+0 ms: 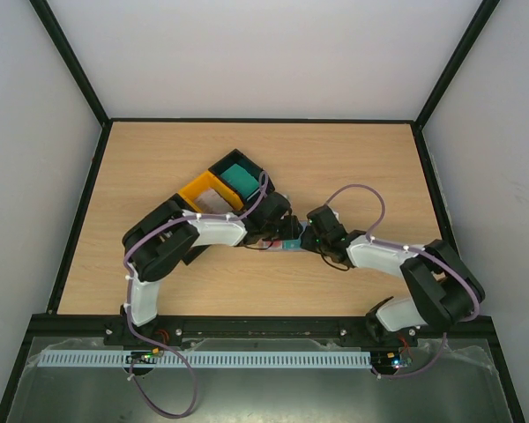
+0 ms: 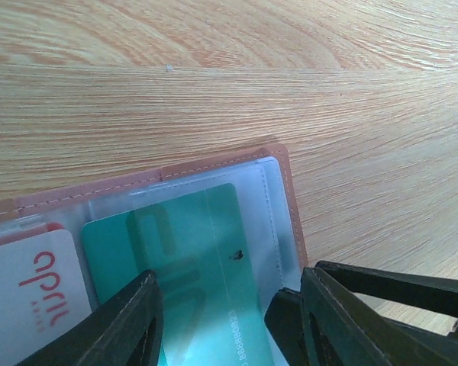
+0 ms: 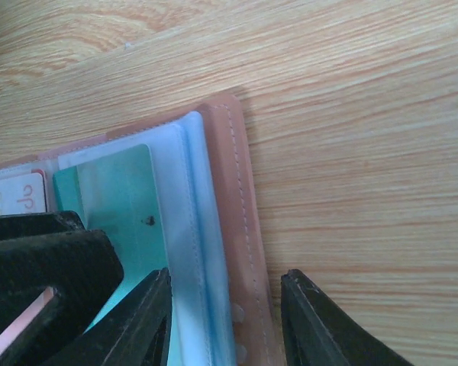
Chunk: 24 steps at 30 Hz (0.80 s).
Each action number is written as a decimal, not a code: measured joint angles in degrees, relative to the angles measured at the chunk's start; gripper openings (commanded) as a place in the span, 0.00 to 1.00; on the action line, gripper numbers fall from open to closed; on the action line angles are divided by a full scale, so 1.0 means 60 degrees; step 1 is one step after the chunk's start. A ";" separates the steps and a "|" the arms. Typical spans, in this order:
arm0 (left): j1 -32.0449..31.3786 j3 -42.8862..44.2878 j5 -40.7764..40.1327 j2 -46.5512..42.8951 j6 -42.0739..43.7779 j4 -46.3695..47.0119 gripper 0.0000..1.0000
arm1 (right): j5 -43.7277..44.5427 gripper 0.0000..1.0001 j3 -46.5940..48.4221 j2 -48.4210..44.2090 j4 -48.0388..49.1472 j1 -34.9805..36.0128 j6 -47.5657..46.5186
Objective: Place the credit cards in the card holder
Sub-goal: Insert the credit card into the card holder.
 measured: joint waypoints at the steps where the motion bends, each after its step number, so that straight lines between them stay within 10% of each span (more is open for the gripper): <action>1: 0.0004 0.0000 0.0036 0.0000 0.0015 0.0018 0.51 | 0.0018 0.39 -0.0055 -0.0076 -0.0004 0.0004 0.0036; 24: -0.0222 0.0142 -0.0634 -0.0350 0.0102 -0.1337 0.56 | 0.0197 0.24 0.0015 -0.0026 -0.0375 0.0011 0.0168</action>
